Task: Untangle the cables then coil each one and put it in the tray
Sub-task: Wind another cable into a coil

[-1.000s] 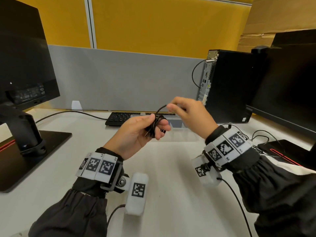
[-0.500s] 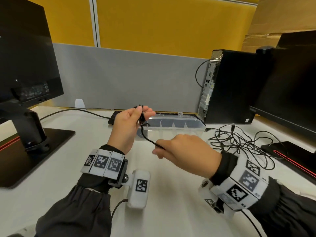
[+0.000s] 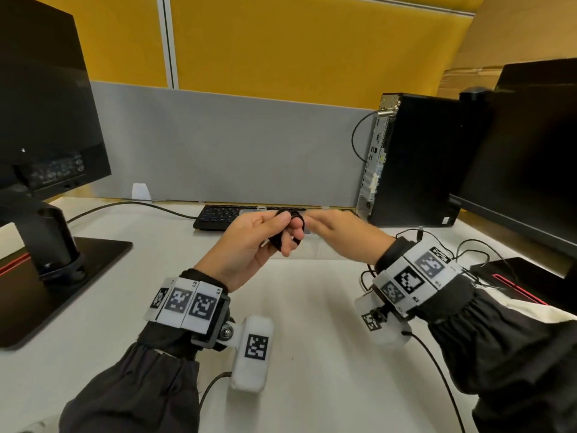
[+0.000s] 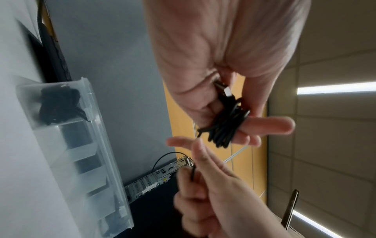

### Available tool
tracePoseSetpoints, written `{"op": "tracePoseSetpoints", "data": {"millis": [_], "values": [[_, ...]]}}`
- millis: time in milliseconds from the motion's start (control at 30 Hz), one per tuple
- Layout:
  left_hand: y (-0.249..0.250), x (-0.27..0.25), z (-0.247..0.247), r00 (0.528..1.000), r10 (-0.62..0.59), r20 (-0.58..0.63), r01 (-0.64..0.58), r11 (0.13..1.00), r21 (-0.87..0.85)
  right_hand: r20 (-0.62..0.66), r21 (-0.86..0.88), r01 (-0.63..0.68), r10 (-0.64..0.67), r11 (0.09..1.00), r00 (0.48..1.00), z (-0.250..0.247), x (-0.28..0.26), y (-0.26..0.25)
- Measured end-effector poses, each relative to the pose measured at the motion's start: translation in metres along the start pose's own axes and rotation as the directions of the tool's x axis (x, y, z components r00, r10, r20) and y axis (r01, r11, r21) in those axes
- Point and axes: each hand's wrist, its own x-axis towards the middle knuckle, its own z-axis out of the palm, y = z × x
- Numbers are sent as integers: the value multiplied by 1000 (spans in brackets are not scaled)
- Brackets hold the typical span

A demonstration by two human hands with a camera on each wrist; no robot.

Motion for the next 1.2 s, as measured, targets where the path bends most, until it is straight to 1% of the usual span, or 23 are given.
{"op": "tracePoseSetpoints", "data": {"millis": [67,167,233,300,367,433,500,567,633,667,733,767,833,867,900,933,967,1000,1033,1067,1133,1167,1200], "values": [[-2,1,0,999,17,-38,-18,1000,-11,145,39,-13,7,999,989,6,-2,-2],[-3,4,-2,989,47,-138,-56,997,-59,249,10,-13,10,1000,968,12,-10,-3],[-1,6,-5,972,62,-227,-101,981,-164,299,-28,-19,26,999,954,16,-16,-2],[2,6,-9,965,33,-261,-116,944,-310,302,-53,-23,38,998,953,21,-20,-1],[4,6,-11,965,14,-263,-119,914,-387,302,-73,-27,48,997,952,22,-21,1],[2,7,-12,954,38,-297,-160,904,-396,329,-122,-27,66,992,942,21,-24,1],[1,11,-16,931,71,-357,-222,889,-401,360,-183,-11,77,983,930,20,-30,-5],[-2,13,-22,904,91,-417,-266,884,-384,349,-259,72,24,963,937,21,-38,-17],[-5,15,-26,889,114,-443,-257,925,-278,286,-389,195,-83,900,955,20,-45,-34],[-6,15,-24,889,126,-440,-228,956,-187,229,-443,241,-151,863,962,17,-46,-41],[-8,14,-18,900,149,-409,-153,988,22,61,-504,260,-266,824,962,6,-44,-53],[-8,13,-15,917,143,-371,-111,988,105,-56,-505,231,-299,831,953,-1,-40,-56],[-5,9,-8,970,67,-234,-23,983,184,-288,-427,148,-290,892,913,-14,-29,-55],[-3,7,-5,987,19,-157,8,986,168,-364,-364,113,-253,924,897,-18,-21,-52],[-1,5,-2,995,-11,-97,23,993,117,-398,-302,80,-202,950,895,-19,-13,-45],[2,2,0,997,-14,-70,17,999,51,-386,-253,47,-145,966,911,-19,-5,-37],[5,1,1,997,2,-74,-4,1000,-18,-325,-216,12,-84,976,942,-18,2,-27],[8,1,1,995,21,-95,-29,996,-86,-220,-178,-12,-28,984,975,-15,6,-17],[9,1,-2,991,39,-127,-59,986,-156,-82,-144,-22,10,989,997,-11,8,-8],[10,3,-4,984,56,-167,-94,969,-230,69,-125,-24,33,992,997,-5,8,-1],[10,8,-13,959,76,-272,-177,913,-367,305,-134,-7,48,991,951,8,2,5],[8,11,-18,942,79,-325,-213,892,-399,369,-141,11,42,990,929,14,-3,4],[6,13,-21,925,88,-371,-237,895,-379,388,-149,30,30,988,921,20,-7,3]]}}
